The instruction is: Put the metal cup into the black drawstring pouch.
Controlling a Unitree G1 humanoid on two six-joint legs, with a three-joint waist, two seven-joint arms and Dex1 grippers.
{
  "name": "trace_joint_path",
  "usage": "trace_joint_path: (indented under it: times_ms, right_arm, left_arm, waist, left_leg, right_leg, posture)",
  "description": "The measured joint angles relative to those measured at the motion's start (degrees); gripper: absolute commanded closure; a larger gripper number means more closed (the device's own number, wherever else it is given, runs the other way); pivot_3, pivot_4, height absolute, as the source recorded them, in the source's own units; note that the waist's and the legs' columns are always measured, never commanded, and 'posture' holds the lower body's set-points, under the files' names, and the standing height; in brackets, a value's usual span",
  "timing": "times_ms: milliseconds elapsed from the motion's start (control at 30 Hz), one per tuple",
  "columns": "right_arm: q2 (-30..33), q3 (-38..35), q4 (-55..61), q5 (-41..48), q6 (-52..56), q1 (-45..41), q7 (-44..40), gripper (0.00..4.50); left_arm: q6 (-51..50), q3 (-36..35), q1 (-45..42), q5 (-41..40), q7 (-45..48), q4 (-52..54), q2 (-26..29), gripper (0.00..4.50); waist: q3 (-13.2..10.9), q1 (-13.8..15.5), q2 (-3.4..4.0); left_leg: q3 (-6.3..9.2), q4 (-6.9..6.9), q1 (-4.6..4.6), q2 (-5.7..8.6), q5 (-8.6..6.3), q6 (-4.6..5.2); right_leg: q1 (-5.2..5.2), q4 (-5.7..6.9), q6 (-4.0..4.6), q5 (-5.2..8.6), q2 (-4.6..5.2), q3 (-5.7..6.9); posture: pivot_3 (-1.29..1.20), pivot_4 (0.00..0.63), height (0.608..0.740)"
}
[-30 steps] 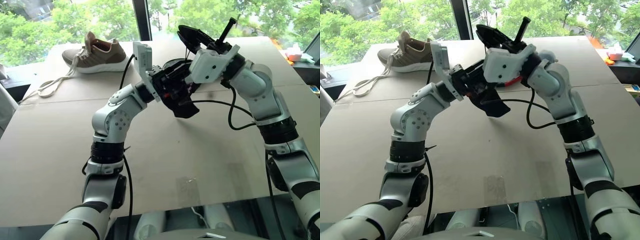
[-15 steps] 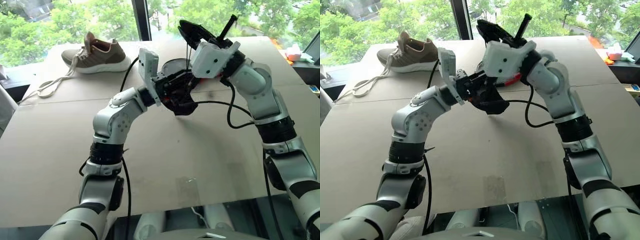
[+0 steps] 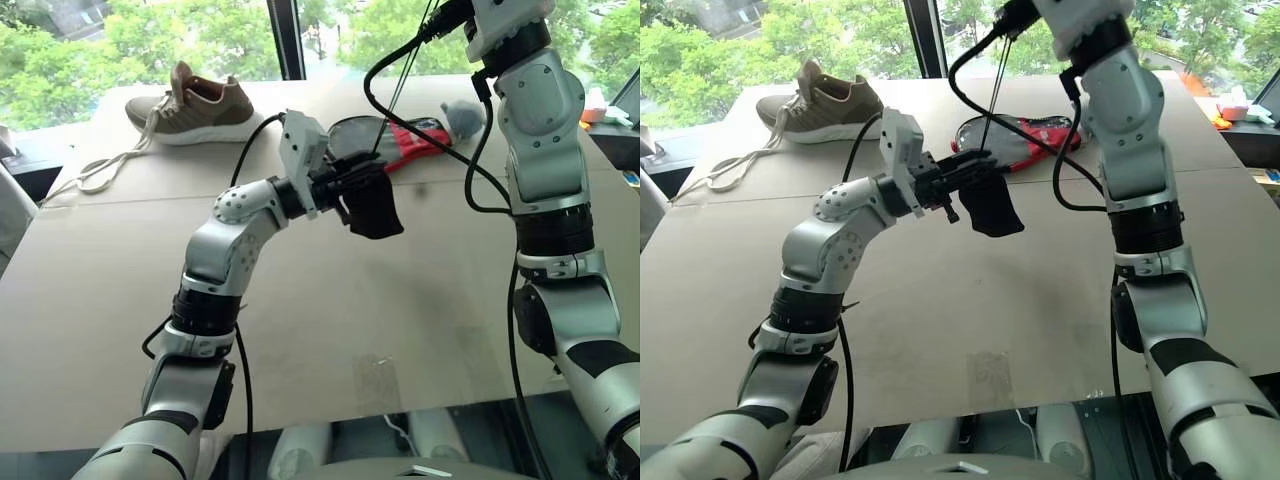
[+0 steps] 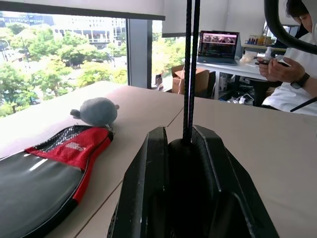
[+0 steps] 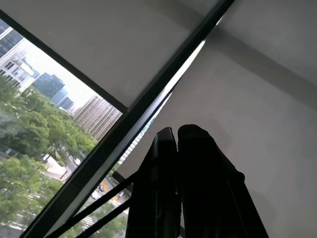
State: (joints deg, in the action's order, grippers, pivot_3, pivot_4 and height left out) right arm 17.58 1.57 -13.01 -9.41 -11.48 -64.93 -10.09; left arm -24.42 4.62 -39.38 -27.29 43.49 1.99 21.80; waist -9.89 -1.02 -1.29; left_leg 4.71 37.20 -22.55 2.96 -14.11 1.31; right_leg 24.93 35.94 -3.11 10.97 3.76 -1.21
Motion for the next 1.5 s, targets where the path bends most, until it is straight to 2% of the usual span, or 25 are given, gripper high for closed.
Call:
trace_joint_path:
  times_ms: [167, 467, 600, 800, 967, 1033, 1067, 1133, 1200, 1233, 1333, 1500]
  right_arm:
    - [1.5, -5.7, 3.6, 3.9, -0.4, -4.7, 2.5, 4.50]
    - [1.3, -2.8, 5.6, 5.1, 0.0, -3.4, -1.2, 4.50]
    - [1.4, -1.8, 6.0, 5.9, 1.3, -1.7, -4.5, 4.50]
    - [4.0, -1.5, 8.2, 7.4, 10.6, 8.6, -8.8, 4.50]
    - [6.3, -1.1, 11.8, 9.6, 17.3, 20.1, -14.4, 4.50]
    - [8.1, -0.4, 13.5, 9.7, 19.2, 25.0, -16.8, 3.71]
    - [9.0, 0.0, 13.9, 9.7, 20.0, 26.7, -17.8, 3.53]
    - [13.1, 0.7, 17.8, 11.8, 23.9, 31.8, -23.1, 2.84]
    - [18.1, 1.6, 20.9, 14.4, 28.6, 40.6, -29.9, 1.83]
    - [19.3, 2.1, 21.2, 15.4, 30.3, 43.7, -32.1, 1.47]
    - [22.1, 2.1, 22.8, 19.0, 32.1, 50.0, -37.9, 1.47]
    - [22.6, -4.4, 22.8, 27.9, 30.2, 57.6, -44.9, 1.47]
  left_arm:
    - [-3.9, 0.7, 6.3, 1.2, -0.2, -5.5, 0.0, 1.46]
    - [-4.3, -0.9, 7.4, 0.8, 0.1, -2.6, 0.1, 1.46]
    - [-3.4, -6.4, 8.0, 0.8, -2.3, -3.9, 1.8, 1.46]
    - [-0.6, -17.4, 7.9, 1.2, -7.1, -9.1, 7.0, 1.46]
    - [-0.2, -20.1, 10.1, 1.3, -8.3, -9.9, 9.1, 1.46]
    - [-0.6, -20.0, 12.4, 1.3, -8.3, -9.4, 9.1, 1.42]
    - [-0.7, -20.0, 13.3, 1.2, -8.3, -9.2, 9.1, 1.42]
    - [-1.1, -19.6, 15.0, 1.2, -8.2, -7.7, 9.0, 1.42]
    - [-1.7, -19.9, 18.0, 1.2, -8.0, -6.3, 9.7, 1.42]
    - [-2.2, -19.8, 19.2, 1.2, -7.8, -5.9, 10.0, 1.42]
    - [-4.7, -19.3, 24.1, -0.2, -4.8, -1.9, 11.3, 1.42]
    - [-7.0, -18.9, 38.3, -1.8, 1.0, 4.9, 15.2, 1.42]
  waist:
    - [0.0, 0.0, 0.20]
    - [0.0, -0.2, 0.19]
    - [0.1, -0.3, 0.19]
    - [0.1, 0.0, 0.14]
    - [0.1, 0.3, 0.13]
    - [0.1, 0.2, 0.13]
    - [0.1, 0.2, 0.13]
    - [0.1, 0.4, 0.10]
    - [0.1, 0.5, 0.06]
    - [0.1, 0.4, 0.08]
    - [0.1, -0.2, 0.10]
    - [0.1, -0.5, 0.09]
  left_leg:
    - [-0.02, -0.01, -0.30, 0.00, 0.00, 0.00]
    - [-0.14, 0.12, -0.22, 0.00, 0.01, 0.01]
    - [-0.14, 0.12, -0.21, -0.03, 0.01, 0.01]
    - [-0.09, 0.14, -0.23, 0.03, 0.00, 0.01]
    - [-0.06, 0.09, -0.30, 0.08, -0.01, 0.03]
    - [-0.08, 0.10, -0.30, 0.09, -0.01, 0.03]
    - [-0.08, 0.12, -0.29, 0.08, -0.01, 0.03]
    - [0.03, 0.12, -0.27, 0.07, -0.01, 0.04]
    - [0.10, 0.12, -0.26, 0.04, -0.03, 0.06]
    - [0.05, 0.12, -0.26, 0.05, -0.05, 0.10]
    - [-0.12, 0.16, -0.19, 0.00, -0.18, 0.31]
    - [-0.07, 0.10, 0.29, -0.12, -0.21, 0.35]
  right_leg:
    - [0.32, 0.10, 0.00, 0.00, -0.03, -0.02]
    - [0.32, 0.35, 0.00, 0.00, 0.00, -0.12]
    - [0.34, 0.38, 0.00, 0.00, -0.01, -0.11]
    - [0.31, 0.32, 0.00, 0.00, 0.06, -0.06]
    - [0.31, 0.23, 0.00, -0.01, 0.16, -0.01]
    - [0.32, 0.23, 0.00, -0.01, 0.17, -0.01]
    - [0.32, 0.26, 0.00, -0.01, 0.17, -0.01]
    - [0.25, 0.23, 0.00, 0.00, 0.17, 0.11]
    - [0.14, 0.08, 0.00, 0.00, 0.16, 0.21]
    - [0.15, 0.09, -0.01, -0.01, 0.19, 0.16]
    - [0.15, 0.12, -0.02, -0.01, 0.18, 0.00]
    - [-0.32, 0.04, 0.00, 0.00, 0.18, 0.09]
  posture:
    - [0.00, 0.150, 0.736]
    - [0.00, 0.150, 0.736]
    - [0.00, 0.150, 0.736]
    - [0.00, 0.150, 0.736]
    - [0.00, 0.150, 0.736]
    - [0.00, 0.150, 0.736]
    - [0.00, 0.150, 0.736]
    - [0.00, 0.150, 0.736]
    - [0.00, 0.150, 0.736]
    - [0.00, 0.150, 0.736]
    - [0.00, 0.150, 0.736]
    - [0.00, 0.150, 0.736]
